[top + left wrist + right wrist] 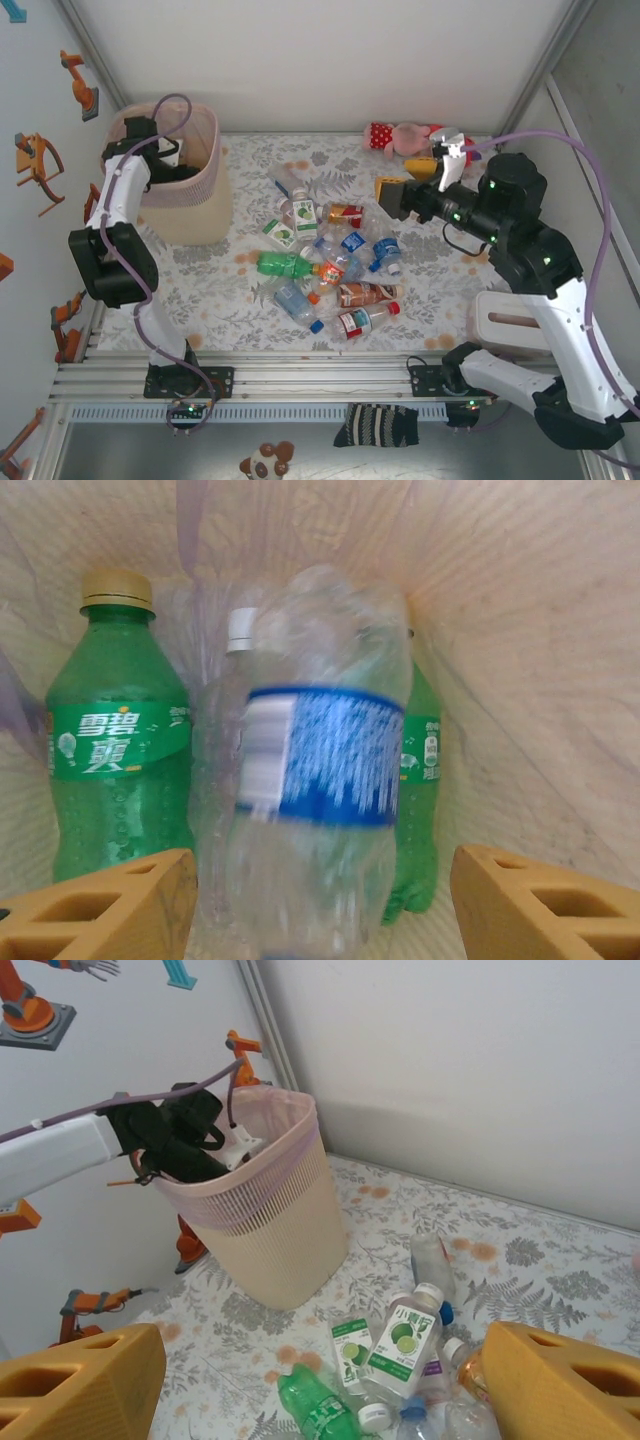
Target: Put the plastic bottles in the bin
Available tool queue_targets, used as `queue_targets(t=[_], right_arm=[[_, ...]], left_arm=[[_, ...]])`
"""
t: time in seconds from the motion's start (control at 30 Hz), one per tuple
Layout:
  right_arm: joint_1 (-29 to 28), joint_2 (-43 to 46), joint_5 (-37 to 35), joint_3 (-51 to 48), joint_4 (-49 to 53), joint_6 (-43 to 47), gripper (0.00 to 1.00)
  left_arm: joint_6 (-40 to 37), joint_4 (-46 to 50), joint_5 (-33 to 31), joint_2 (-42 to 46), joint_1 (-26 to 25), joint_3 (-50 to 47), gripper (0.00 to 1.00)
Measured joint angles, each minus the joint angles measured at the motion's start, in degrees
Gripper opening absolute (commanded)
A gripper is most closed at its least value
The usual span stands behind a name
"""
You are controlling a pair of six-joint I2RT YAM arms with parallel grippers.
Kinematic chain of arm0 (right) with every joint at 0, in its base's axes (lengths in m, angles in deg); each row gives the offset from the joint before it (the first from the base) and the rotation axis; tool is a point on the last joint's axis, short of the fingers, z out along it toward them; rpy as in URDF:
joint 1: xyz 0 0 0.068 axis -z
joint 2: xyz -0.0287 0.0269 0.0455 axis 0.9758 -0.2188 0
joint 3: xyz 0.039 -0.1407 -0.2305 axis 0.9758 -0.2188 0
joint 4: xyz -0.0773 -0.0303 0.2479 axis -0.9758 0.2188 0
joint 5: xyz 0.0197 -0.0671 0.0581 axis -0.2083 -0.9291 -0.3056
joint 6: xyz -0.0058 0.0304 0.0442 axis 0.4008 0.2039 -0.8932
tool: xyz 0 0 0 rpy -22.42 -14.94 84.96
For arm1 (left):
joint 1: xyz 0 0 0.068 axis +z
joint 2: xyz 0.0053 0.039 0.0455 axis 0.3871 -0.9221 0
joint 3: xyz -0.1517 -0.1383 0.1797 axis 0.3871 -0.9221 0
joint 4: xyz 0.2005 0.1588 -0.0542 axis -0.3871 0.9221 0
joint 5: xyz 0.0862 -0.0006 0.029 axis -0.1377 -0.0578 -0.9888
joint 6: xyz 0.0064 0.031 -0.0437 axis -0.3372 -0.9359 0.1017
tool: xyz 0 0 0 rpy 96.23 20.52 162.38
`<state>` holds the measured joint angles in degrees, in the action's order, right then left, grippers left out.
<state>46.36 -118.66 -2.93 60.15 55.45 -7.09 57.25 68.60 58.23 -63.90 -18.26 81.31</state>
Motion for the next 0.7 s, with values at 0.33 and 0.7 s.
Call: queue_targets(t=[0.33, 0.7], right_arm=[[0.00, -5.77, -6.69, -0.87, 3.06, 0.00, 0.80], [0.02, -20.48, -13.70, -4.52, 7.89, -0.02, 0.77]], left_arm=[[0.61, -1.11, 3.30, 4.81, 0.11, -0.11, 0.67], [1.53, -2.60, 5.81, 6.27, 0.68, -1.09, 0.67]])
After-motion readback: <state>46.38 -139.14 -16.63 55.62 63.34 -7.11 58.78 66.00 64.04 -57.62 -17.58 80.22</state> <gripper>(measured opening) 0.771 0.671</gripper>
